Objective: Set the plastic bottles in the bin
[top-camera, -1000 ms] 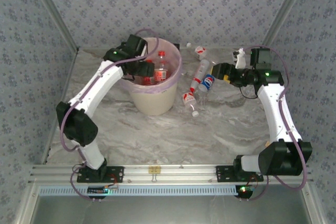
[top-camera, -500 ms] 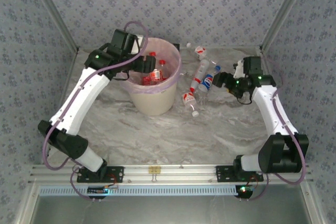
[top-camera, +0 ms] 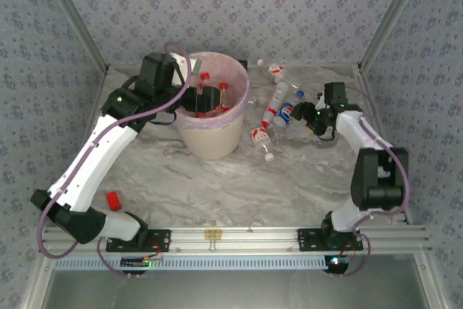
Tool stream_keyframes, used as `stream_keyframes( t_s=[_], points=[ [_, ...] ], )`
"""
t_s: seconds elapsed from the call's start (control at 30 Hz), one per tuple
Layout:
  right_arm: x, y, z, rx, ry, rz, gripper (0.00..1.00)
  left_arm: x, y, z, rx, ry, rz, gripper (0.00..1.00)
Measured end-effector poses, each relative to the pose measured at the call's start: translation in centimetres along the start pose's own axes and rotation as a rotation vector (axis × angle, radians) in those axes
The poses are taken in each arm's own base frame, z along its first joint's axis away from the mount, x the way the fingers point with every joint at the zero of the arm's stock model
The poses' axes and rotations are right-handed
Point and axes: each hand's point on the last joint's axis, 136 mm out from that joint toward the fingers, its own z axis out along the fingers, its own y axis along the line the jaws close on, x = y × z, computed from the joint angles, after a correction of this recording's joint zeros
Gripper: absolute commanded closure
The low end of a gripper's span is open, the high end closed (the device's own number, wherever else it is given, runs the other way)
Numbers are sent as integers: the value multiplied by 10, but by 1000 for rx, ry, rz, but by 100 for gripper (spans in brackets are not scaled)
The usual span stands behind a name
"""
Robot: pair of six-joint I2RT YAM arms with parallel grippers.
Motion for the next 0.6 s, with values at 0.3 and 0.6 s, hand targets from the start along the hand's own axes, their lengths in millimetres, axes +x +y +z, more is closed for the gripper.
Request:
stream_keyframes(
  t_s=[0.3, 0.6],
  points=[
    [-61, 5, 49, -27, -34, 33, 25, 18, 0, 5, 21, 26, -26, 9],
    [-83, -10, 89, -33, -27, 101, 21, 12, -5, -10, 36, -18, -23, 9]
  ],
)
